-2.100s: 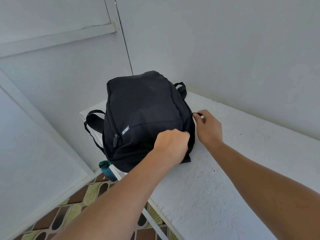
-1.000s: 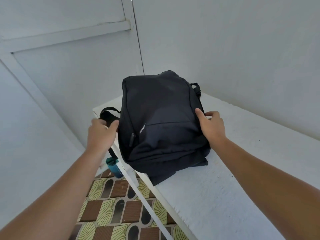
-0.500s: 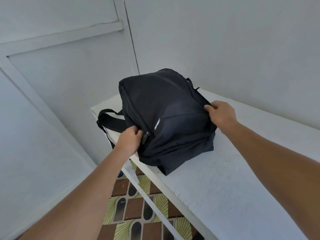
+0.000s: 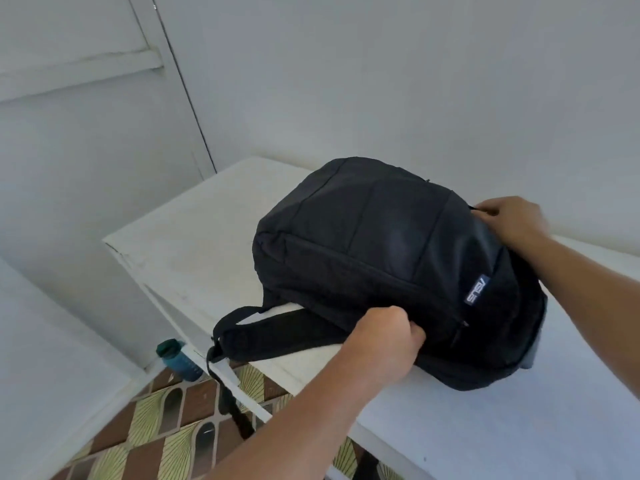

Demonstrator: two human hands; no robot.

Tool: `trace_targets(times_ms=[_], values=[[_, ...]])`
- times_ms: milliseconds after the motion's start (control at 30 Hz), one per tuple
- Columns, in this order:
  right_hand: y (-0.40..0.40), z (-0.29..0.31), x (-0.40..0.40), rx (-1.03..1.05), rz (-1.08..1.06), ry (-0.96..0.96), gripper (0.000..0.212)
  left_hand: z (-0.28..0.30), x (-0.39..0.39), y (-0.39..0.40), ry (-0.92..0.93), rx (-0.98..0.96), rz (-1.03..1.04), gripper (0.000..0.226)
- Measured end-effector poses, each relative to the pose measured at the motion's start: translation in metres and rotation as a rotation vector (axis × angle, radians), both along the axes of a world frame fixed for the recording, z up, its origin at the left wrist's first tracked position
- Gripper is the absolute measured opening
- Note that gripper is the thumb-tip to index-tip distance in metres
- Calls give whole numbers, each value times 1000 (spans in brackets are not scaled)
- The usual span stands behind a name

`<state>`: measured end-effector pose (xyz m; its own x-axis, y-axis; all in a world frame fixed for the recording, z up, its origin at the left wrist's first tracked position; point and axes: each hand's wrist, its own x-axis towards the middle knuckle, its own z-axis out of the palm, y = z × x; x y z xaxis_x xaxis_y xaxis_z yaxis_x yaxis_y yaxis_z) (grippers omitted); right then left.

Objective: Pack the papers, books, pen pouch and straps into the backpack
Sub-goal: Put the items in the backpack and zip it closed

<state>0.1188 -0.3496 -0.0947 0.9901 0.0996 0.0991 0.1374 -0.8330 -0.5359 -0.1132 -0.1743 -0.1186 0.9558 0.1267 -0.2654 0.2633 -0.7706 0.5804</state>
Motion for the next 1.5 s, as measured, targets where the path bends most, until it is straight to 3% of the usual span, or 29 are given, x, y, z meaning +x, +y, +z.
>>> trace_targets(times_ms=[167, 300, 367, 467, 567, 633, 700, 833, 900, 1000, 1100, 1400, 1500], values=[[-19, -3, -24, 27, -57, 24, 16, -6, 2, -8, 2, -60, -71, 39], [-16, -4, -48, 106, -92, 3, 21, 28, -6, 23, 63, -76, -236, 50], [-16, -4, -57, 156, -146, -32, 20, 58, -8, 46, -103, 17, -342, 44], [-12, 7, -79, 259, -228, -65, 26, 94, 8, 79, -532, 156, -425, 28], [0, 15, -119, 287, -344, -86, 24, 107, 55, 111, -770, 460, -471, 23], [9, 17, -147, 337, -466, -141, 25, 107, 88, 126, -665, 612, -518, 46], [21, 15, -175, 439, -613, -195, 26, 103, 109, 131, -510, 564, -579, 64], [58, 0, -220, 557, -899, -238, 27, 95, 126, 125, -516, 493, -595, 68], [83, -11, -232, 657, -1102, -264, 43, 97, 128, 123, -537, 502, -606, 67], [124, -15, -232, 1130, -1432, -131, 86, 105, 132, 122, -517, 504, -622, 69], [151, -18, -216, 1430, -1521, 63, 101, 113, 135, 122, -489, 516, -624, 70], [143, -30, -173, 1344, -1561, 138, 91, 131, 206, 106, -599, 287, -515, 28], [140, -34, -168, 1335, -1571, 153, 91, 134, 229, 90, -510, 240, -532, 32]])
